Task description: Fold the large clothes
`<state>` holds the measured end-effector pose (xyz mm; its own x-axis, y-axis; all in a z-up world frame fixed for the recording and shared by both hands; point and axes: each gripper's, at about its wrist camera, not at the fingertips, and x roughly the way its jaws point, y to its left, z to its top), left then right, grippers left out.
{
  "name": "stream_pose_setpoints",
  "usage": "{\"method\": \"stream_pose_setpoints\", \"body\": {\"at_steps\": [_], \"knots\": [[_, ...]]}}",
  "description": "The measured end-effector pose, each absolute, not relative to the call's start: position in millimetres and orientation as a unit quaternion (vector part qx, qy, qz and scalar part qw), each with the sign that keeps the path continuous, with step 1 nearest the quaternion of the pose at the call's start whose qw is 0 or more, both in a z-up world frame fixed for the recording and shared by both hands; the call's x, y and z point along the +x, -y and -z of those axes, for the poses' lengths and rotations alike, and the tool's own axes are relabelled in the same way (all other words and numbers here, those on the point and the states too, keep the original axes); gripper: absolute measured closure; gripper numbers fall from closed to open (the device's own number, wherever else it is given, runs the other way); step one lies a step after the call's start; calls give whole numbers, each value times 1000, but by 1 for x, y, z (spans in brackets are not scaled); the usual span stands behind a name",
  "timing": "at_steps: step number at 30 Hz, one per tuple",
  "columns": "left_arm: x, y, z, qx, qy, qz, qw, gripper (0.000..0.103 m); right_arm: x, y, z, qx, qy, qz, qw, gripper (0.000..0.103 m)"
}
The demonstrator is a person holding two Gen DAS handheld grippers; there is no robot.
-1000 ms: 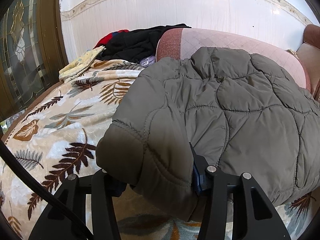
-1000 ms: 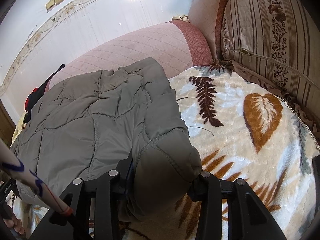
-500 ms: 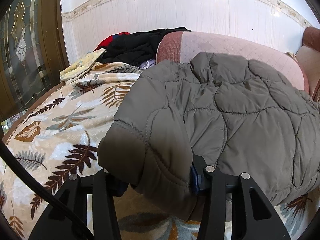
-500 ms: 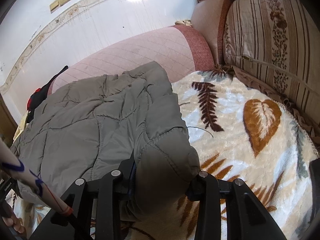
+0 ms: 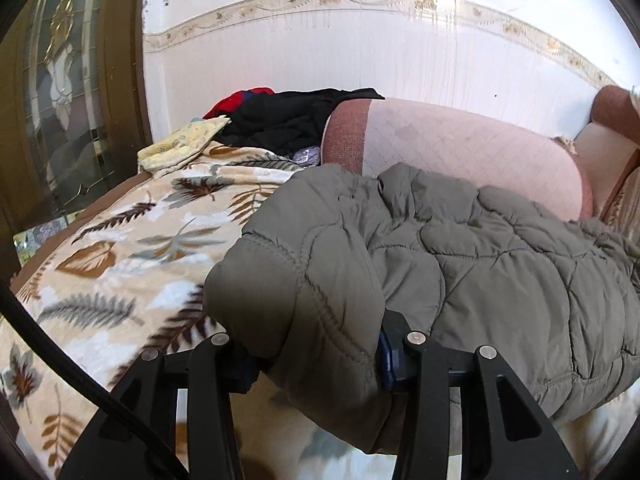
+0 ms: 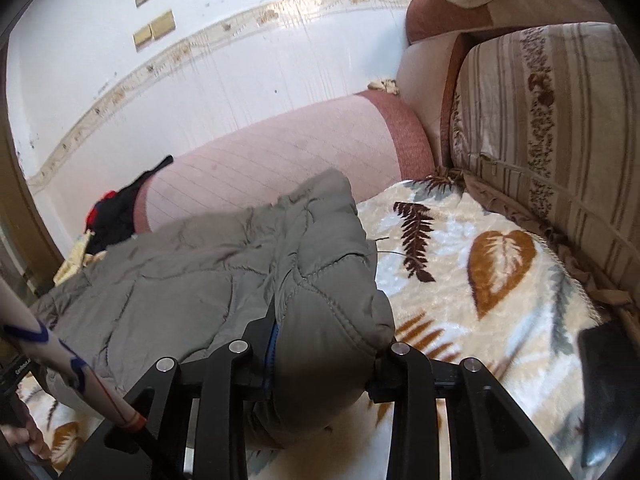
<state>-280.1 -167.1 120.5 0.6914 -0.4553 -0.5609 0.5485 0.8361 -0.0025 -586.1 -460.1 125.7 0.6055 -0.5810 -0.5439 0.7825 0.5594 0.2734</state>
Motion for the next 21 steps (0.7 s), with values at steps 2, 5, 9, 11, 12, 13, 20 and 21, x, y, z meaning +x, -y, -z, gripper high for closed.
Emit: {"method": "stream_pose_setpoints", "body": {"at_steps": [2, 5, 9, 11, 12, 13, 20, 21], "knots": [[-297, 152, -122, 83, -281, 274, 916, 59, -602, 447, -131, 260, -194, 392, 861, 68], [-326, 121, -112, 89, -289, 276, 912, 59, -629, 423, -131, 279, -192, 384, 859, 68], [-349, 89, -98, 88, -312, 280, 904, 57, -660, 394, -123, 295, -200, 372, 857, 68], [-353, 78, -88, 86, -330, 276, 899, 49, -671, 385, -112, 308, -209, 374, 849, 66], [-351, 75, -82, 84, -348, 274, 893, 47, -675, 385, -105, 321, -217, 376, 842, 64], [-347, 73, -73, 83, -369, 275, 884, 45, -677, 387, -92, 343, -236, 374, 829, 61], [-331, 25, -75, -5, -400, 246, 883, 25, -717, 412, -59, 485, -233, 341, 771, 41], [-333, 19, -80, -8, -388, 231, 892, 25, -726, 409, -61, 485, -228, 348, 769, 39]]}}
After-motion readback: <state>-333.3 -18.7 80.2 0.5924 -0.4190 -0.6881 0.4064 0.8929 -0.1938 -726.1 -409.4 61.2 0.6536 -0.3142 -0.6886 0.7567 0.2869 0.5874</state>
